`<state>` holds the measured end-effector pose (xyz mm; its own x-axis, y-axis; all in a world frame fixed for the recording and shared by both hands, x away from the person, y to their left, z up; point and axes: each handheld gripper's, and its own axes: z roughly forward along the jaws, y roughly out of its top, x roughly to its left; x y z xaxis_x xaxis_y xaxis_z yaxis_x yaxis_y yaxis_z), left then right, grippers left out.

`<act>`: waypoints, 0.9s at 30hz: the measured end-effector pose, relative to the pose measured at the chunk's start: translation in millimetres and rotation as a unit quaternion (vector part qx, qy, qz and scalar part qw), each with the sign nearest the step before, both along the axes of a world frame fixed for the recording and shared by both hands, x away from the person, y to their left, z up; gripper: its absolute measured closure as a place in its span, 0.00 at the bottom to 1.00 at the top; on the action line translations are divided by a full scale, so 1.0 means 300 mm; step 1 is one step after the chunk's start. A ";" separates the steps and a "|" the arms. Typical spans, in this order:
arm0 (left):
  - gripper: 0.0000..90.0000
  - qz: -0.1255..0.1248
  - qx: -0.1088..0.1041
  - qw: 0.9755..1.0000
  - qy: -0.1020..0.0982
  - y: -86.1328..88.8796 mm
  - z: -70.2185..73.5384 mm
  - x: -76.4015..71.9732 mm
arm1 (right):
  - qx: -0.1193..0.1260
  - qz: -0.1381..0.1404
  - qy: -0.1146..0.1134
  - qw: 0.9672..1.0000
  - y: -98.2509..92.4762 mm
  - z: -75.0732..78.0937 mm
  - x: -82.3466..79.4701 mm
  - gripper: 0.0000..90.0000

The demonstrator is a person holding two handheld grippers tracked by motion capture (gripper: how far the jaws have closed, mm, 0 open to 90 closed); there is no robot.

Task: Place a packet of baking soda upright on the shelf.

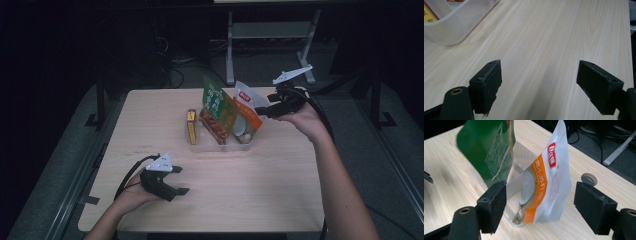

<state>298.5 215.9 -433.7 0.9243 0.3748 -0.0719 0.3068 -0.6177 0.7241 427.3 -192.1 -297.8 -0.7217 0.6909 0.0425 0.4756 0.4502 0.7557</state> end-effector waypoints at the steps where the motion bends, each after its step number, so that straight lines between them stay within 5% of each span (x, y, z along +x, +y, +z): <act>1: 0.22 0.000 0.000 1.000 0.000 0.000 0.000 0.000 | 0.003 -0.003 -0.002 1.000 -0.006 0.001 -0.013 0.29; 14: 0.22 -0.001 0.004 1.000 -0.003 0.000 0.000 -0.006 | 0.026 0.003 -0.022 0.999 -0.071 -0.073 -0.161 0.28; 27: 0.22 -0.008 0.010 1.000 -0.006 -0.004 -0.002 -0.011 | 0.047 0.016 -0.007 0.999 -0.103 -0.206 -0.259 0.29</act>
<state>295.3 214.7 -434.4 0.9312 0.3606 -0.0543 0.2883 -0.6368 0.7151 349.4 -222.9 -359.6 -0.7444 0.6609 0.0954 0.4504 0.3914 0.8025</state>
